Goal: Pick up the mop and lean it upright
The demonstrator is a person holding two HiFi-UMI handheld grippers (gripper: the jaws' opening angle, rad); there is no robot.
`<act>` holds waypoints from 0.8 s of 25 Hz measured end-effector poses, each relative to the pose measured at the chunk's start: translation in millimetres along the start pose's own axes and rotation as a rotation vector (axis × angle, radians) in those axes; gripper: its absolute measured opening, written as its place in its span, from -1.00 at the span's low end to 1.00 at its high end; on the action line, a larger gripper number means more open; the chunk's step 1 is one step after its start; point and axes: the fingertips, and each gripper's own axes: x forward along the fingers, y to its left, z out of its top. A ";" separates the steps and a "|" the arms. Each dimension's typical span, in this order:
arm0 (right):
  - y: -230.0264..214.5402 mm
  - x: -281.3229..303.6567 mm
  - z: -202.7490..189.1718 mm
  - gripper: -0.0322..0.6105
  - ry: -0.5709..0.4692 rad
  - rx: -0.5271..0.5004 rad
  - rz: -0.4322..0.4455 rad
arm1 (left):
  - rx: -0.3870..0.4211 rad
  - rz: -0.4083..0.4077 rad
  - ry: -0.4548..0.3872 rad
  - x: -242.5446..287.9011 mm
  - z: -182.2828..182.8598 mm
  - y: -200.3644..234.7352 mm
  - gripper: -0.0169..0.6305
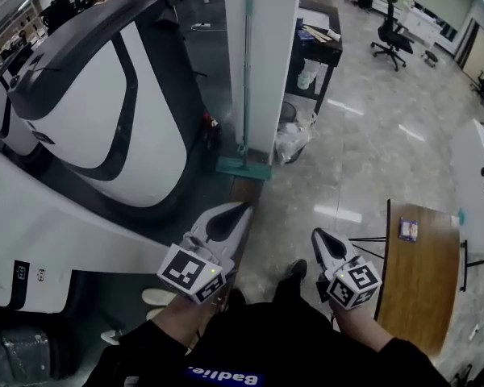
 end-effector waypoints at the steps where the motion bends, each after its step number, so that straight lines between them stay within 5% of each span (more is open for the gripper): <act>1: 10.8 -4.8 -3.4 -0.89 0.009 -0.006 -0.005 | -0.016 -0.009 0.002 -9.6 -3.6 -1.4 -0.90; 10: 73.3 -55.7 -6.2 -0.89 -0.012 -0.071 0.029 | -0.007 -0.047 -0.020 -61.6 7.2 -51.2 -0.90; 15: 89.1 -102.8 -8.0 -0.89 -0.049 -0.096 0.097 | 0.039 -0.033 -0.028 -67.5 19.4 -114.0 -0.90; 20: 100.1 -161.7 -32.5 -0.89 -0.083 -0.086 0.172 | 0.013 0.012 0.018 -83.4 -13.8 -186.5 -0.90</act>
